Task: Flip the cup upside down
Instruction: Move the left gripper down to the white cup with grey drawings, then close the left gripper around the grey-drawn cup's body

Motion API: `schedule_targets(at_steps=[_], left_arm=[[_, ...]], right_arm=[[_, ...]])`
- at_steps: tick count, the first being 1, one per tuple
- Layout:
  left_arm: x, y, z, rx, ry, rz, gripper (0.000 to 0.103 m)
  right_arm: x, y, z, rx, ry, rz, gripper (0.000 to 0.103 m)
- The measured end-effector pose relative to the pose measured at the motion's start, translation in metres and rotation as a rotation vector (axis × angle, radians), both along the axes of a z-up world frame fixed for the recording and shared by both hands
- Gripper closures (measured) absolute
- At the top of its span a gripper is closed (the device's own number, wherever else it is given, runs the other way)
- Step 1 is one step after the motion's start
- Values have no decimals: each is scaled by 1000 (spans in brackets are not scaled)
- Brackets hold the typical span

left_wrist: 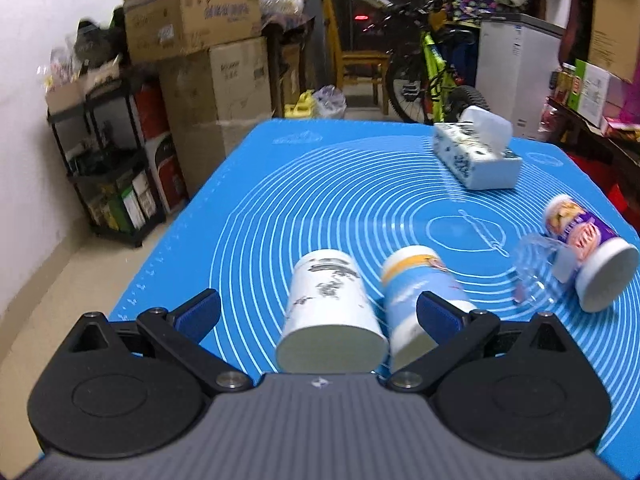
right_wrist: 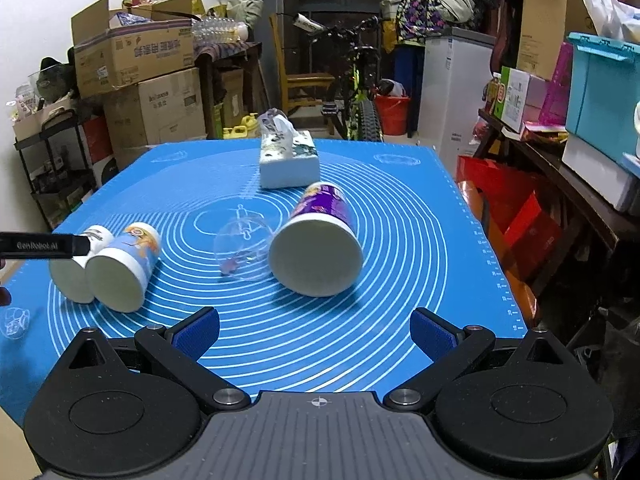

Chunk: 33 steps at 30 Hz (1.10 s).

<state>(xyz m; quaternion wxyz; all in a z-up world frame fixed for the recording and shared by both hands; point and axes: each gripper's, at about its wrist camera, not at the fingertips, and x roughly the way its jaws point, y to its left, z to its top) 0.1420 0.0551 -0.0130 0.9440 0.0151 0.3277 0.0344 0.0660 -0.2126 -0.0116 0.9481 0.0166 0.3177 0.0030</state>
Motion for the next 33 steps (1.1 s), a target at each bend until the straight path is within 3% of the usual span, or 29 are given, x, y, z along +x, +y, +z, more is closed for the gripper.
schedule_targets(at_steps=[8, 9, 10, 11, 15, 19, 33], left_arm=[[20, 7, -16, -33, 90, -23, 2], [21, 9, -18, -48, 99, -24, 6], [21, 10, -20, -64, 105, -21, 20], [23, 12, -21, -87, 118, -22, 25], [22, 21, -24, -186, 142, -39, 39], [14, 18, -18, -156, 124, -52, 48], [-74, -45, 19, -152, 35, -202, 47]], right_arm=[[4, -2, -5, -1, 9, -5, 2], [4, -2, -6, -1, 10, -5, 2], [4, -2, -6, -2, 10, -5, 2], [3, -2, -6, -3, 10, -5, 2], [2, -1, -5, -5, 10, -5, 2], [0, -1, -5, -7, 10, -6, 2], [-21, -14, -2, -22, 12, -21, 2]])
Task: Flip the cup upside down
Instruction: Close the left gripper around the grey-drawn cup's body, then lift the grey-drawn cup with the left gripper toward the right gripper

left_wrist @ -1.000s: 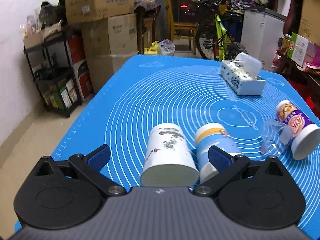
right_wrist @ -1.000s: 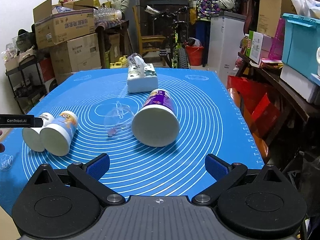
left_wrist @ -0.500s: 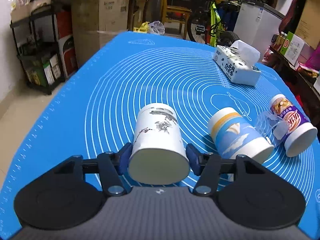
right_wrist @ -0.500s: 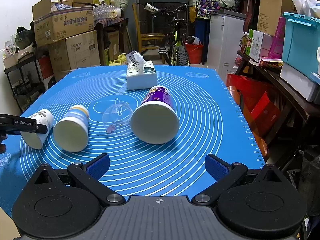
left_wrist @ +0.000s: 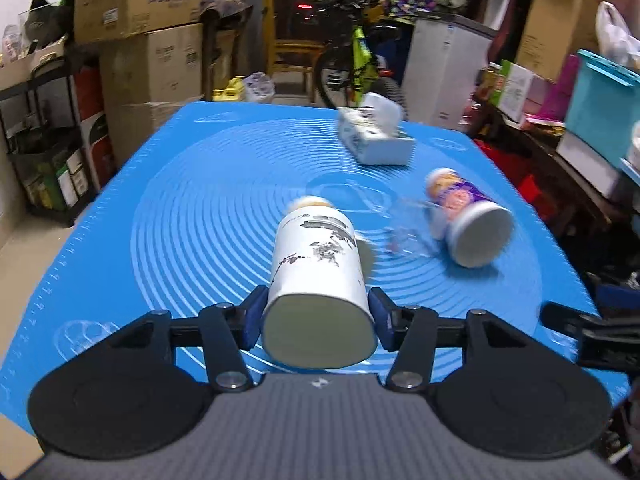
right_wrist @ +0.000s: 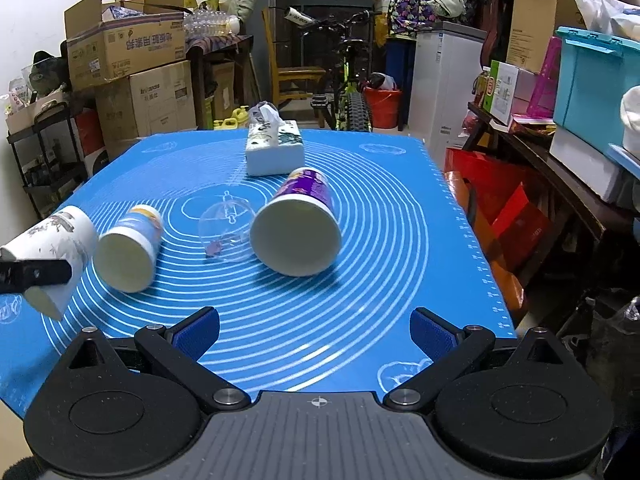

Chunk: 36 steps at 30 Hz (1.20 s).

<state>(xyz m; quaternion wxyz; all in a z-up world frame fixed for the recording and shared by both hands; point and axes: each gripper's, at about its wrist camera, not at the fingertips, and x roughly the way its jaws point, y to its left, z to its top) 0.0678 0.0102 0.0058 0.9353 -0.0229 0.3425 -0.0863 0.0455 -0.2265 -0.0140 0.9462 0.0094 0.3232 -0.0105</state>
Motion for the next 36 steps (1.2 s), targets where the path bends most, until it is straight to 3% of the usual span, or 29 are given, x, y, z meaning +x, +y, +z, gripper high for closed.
schedule_targets(at_steps=[10, 13, 16, 24, 36], left_arm=[[0, -61, -33, -6, 62, -50, 46], [-2, -70, -40, -8, 81, -65, 42], [-4, -79, -43, 32, 67, -69, 39], [-6, -80, -44, 53, 55, -65, 17], [-6, -82, -47, 73, 56, -67, 16]], right_arm=[[-13, -19, -3, -9, 22, -35, 2], [-15, -25, -4, -7, 28, -48, 2], [-15, -29, -7, -5, 36, -57, 2], [-15, -31, -10, -1, 40, -56, 2], [-16, -26, -9, 0, 36, -49, 2]])
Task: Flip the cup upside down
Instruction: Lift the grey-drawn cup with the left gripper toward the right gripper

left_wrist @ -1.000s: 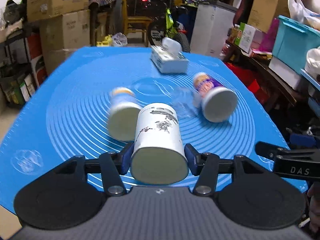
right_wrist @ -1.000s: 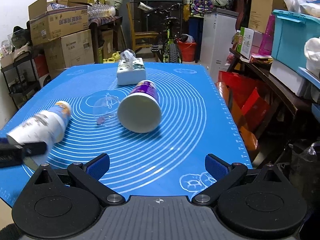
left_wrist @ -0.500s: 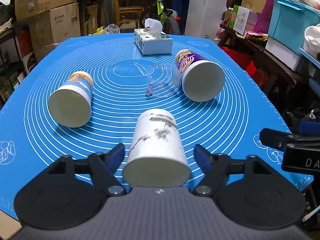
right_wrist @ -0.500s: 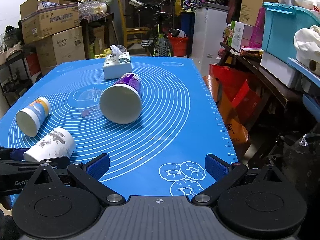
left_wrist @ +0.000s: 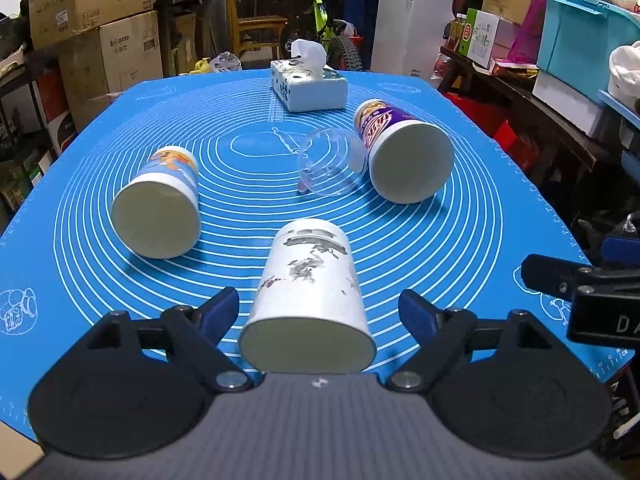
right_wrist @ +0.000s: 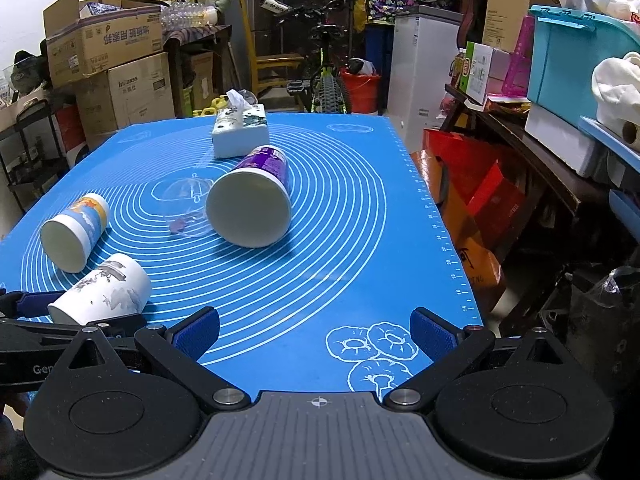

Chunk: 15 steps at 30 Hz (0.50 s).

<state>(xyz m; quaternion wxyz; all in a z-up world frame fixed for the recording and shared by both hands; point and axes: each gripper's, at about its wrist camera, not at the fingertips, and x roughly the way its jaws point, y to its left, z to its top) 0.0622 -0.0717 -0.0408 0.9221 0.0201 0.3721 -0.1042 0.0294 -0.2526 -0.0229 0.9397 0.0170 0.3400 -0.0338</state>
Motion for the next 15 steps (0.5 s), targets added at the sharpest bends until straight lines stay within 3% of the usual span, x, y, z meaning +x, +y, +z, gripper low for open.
schedule_targets(at_steps=[8, 15], left_arm=[[-10, 5, 10, 14, -31, -5, 16], [-28, 30, 39, 7, -81, 23, 8]], right_arm=[[3, 3, 9, 22, -5, 23, 2], [25, 34, 36, 84, 32, 158, 2]])
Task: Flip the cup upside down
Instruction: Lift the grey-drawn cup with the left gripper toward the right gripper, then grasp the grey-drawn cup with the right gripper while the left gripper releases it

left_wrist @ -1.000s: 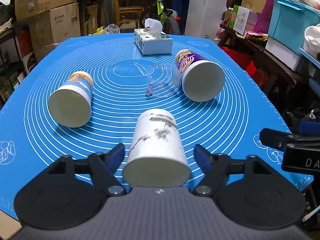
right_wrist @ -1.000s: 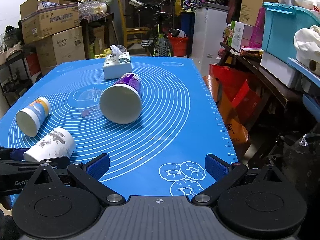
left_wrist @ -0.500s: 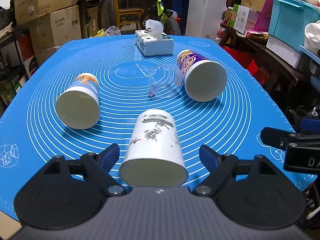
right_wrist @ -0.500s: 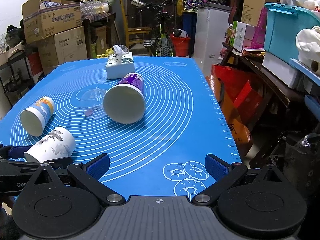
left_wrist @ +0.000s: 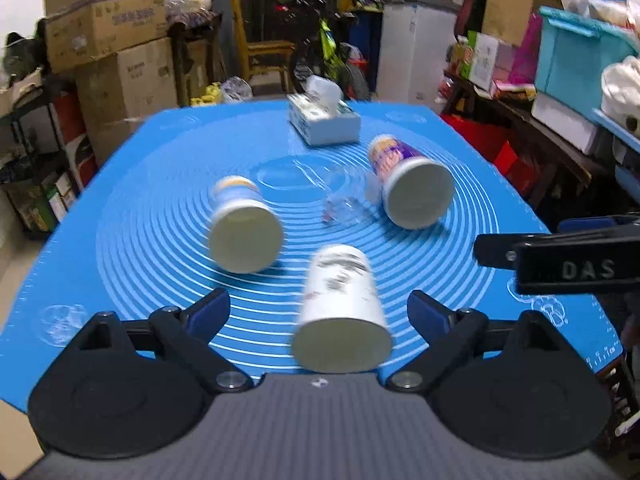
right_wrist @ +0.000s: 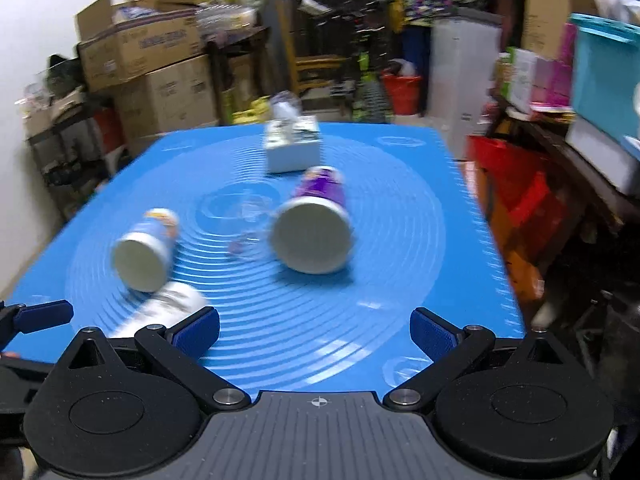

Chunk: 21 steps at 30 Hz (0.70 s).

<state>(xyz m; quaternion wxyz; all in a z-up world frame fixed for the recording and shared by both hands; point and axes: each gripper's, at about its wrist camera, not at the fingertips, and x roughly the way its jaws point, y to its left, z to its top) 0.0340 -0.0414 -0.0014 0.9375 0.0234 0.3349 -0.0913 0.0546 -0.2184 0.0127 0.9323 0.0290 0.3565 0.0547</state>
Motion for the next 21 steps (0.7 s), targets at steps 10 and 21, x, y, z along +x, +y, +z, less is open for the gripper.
schedule_targets(at_steps=[10, 21], left_arm=[[15, 61, -2, 18, -18, 148, 3], [35, 105, -23, -11, 40, 254, 3]], right_arm=[[57, 57, -9, 109, 241, 99, 2], [98, 77, -41, 208, 428, 82, 21]])
